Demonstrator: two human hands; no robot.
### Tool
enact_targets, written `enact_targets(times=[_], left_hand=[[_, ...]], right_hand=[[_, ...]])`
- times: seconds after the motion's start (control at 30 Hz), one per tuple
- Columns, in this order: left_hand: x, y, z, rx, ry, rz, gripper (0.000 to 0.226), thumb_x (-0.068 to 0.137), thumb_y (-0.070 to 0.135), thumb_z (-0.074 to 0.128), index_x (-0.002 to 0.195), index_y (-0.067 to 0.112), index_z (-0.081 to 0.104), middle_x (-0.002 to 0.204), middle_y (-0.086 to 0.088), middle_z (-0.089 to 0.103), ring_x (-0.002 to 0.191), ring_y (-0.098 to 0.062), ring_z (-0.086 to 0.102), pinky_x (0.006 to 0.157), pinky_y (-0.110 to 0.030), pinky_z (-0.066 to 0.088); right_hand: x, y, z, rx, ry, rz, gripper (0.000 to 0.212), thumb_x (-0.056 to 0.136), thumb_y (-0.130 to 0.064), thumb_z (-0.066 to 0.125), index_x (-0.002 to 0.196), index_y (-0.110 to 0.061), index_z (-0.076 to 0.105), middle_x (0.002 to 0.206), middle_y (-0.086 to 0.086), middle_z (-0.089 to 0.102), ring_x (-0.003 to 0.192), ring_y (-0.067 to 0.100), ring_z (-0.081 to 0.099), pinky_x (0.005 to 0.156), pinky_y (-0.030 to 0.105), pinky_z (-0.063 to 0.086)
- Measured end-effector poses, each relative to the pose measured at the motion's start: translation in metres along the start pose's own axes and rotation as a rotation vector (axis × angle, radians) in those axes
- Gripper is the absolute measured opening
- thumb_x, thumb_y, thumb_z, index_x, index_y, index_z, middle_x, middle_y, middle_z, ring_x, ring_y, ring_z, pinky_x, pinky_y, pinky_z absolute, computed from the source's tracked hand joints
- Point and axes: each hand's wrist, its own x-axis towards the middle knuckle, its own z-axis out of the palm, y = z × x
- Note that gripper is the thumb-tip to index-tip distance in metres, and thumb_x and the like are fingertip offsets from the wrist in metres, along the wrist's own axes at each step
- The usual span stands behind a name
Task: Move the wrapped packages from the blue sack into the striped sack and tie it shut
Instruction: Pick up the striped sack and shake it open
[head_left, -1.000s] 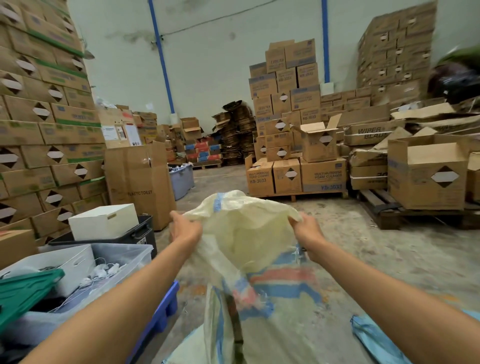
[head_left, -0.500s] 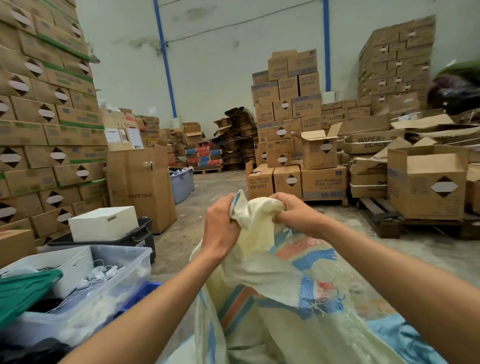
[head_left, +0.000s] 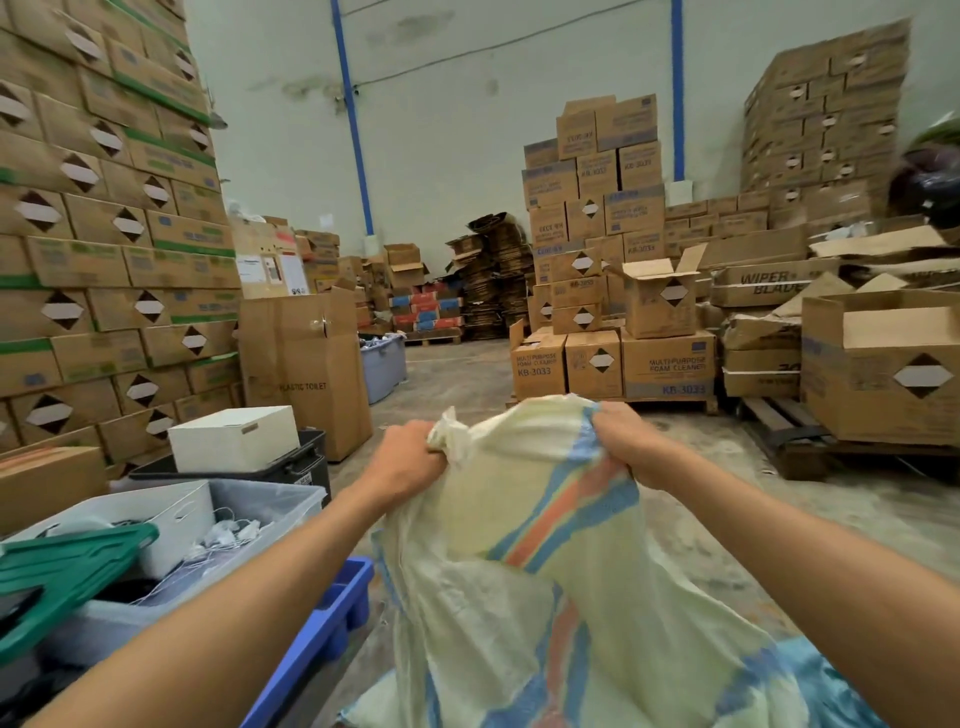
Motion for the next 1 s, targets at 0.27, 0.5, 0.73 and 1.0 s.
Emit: enact_targets(times=[0.27,0.5,0.73,1.0], left_hand=[[0.017,-0.028,-0.017,-0.616,0.033,-0.287,0.027,0.088,0.027,0.071,0.111,0.015,0.064,0.106,-0.008,0.067,0.095,-0.024,0.066,0.086,-0.044,0.055],[0.003,-0.064,-0.014,-0.453,-0.068,0.034,0.024,0.096,0.020,0.061,0.113,0.027,0.046,0.105,0.000,0.054,0.096,-0.014,0.053,0.086,-0.033,0.049],[-0.008,-0.073,0.007,0.766,-0.023,0.523,0.032,0.085,0.027,0.042,0.093,0.026,0.073,0.104,0.004,0.061,0.100,-0.020,0.055,0.077,-0.034,0.036],[0.000,-0.087,0.012,0.041,-0.048,-0.607,0.020,0.091,0.011,0.050,0.102,0.002,0.064,0.097,-0.016,0.064,0.083,-0.032,0.066,0.067,-0.034,0.051]], right_hand=[[-0.037,0.032,0.029,-0.592,-0.132,-0.580,0.090,0.073,-0.039,0.079,0.141,-0.044,0.019,0.110,-0.009,0.053,0.080,0.016,0.061,0.068,0.035,0.055],[-0.039,0.092,0.046,-0.568,0.559,-0.235,0.046,0.081,0.002,0.050,0.118,-0.025,0.049,0.093,0.006,0.061,0.084,0.034,0.062,0.067,0.036,0.035],[0.001,0.082,0.038,0.469,0.189,0.258,0.023,0.086,-0.001,0.048,0.098,-0.005,0.067,0.097,0.021,0.068,0.078,0.030,0.065,0.075,0.041,0.056],[-0.024,0.111,0.038,-0.859,-0.012,-0.439,0.073,0.081,0.002,0.051,0.137,-0.035,0.023,0.118,0.002,0.048,0.102,0.027,0.055,0.080,0.039,0.048]])
